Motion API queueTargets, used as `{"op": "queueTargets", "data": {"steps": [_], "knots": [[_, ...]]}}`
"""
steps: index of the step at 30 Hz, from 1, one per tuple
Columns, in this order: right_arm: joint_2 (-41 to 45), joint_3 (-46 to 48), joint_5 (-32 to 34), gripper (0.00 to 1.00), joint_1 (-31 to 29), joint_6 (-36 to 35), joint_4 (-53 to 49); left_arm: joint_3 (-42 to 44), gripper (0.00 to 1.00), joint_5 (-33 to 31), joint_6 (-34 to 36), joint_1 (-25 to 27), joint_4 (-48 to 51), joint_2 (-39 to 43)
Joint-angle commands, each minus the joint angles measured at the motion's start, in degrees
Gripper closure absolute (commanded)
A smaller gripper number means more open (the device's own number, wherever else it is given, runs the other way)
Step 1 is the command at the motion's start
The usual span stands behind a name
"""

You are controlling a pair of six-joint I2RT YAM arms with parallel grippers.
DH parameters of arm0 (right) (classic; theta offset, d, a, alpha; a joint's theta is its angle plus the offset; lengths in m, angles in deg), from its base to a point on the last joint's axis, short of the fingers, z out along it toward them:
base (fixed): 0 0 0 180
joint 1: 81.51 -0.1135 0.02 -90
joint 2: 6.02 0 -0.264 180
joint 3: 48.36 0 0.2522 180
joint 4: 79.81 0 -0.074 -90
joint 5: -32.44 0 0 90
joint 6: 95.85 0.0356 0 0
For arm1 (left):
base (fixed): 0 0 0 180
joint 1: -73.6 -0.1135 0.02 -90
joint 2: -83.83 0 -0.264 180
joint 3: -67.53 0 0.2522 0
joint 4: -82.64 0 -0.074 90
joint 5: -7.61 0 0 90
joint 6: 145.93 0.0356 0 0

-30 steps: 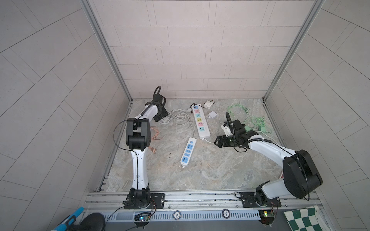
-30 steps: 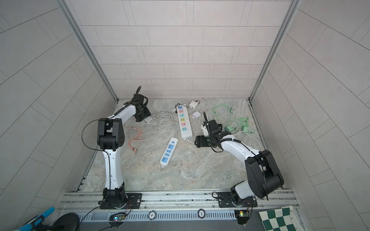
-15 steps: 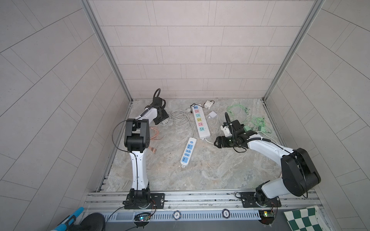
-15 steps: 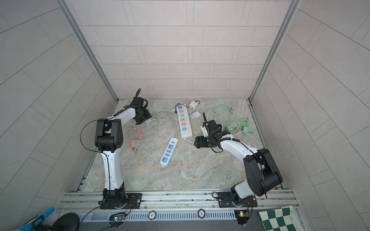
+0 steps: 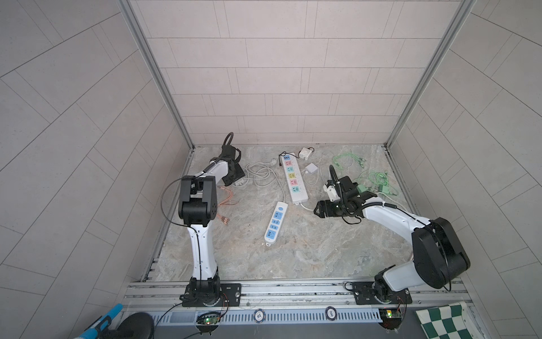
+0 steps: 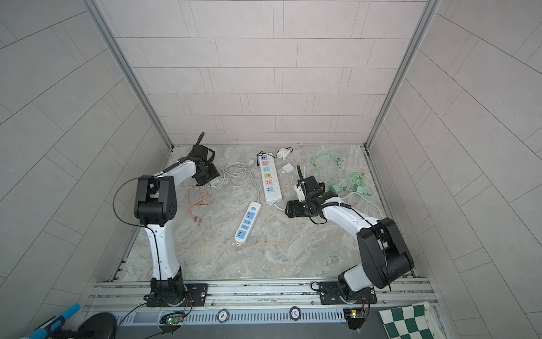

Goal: Insert the plug
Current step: 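Lower the left gripper onto the white vivo charger and close on it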

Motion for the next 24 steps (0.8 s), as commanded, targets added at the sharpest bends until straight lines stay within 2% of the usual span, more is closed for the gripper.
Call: {"op": "queueTargets", "data": {"steps": [1, 10, 14, 16, 24], "knots": [[1.54, -0.61, 0.61, 0.15, -0.3, -0.52, -1.22, 3.64, 0.44, 0.62, 3.78, -0.41, 6.44, 0.69], [1.45, -1.21, 1.81, 0.14, -0.27, -1.37, -2.19, 17.09, 0.46, 3.95, 4.47, 1.28, 2.72, 7.95], [0.6, -1.57, 1.92, 0.14, -0.32, -1.55, -2.52, 21.18, 0.29, 3.16, 4.12, 1.37, 1.54, 11.11], [0.27, -1.66, 1.89, 0.14, -0.32, -1.68, -2.63, 21.13, 0.23, 2.99, 4.12, 1.4, 1.93, 11.61], [0.67, -1.64, 2.59, 0.14, -0.3, -2.46, -4.02, 22.03, 0.22, 0.97, 3.47, 1.33, 2.41, 15.21]]}}
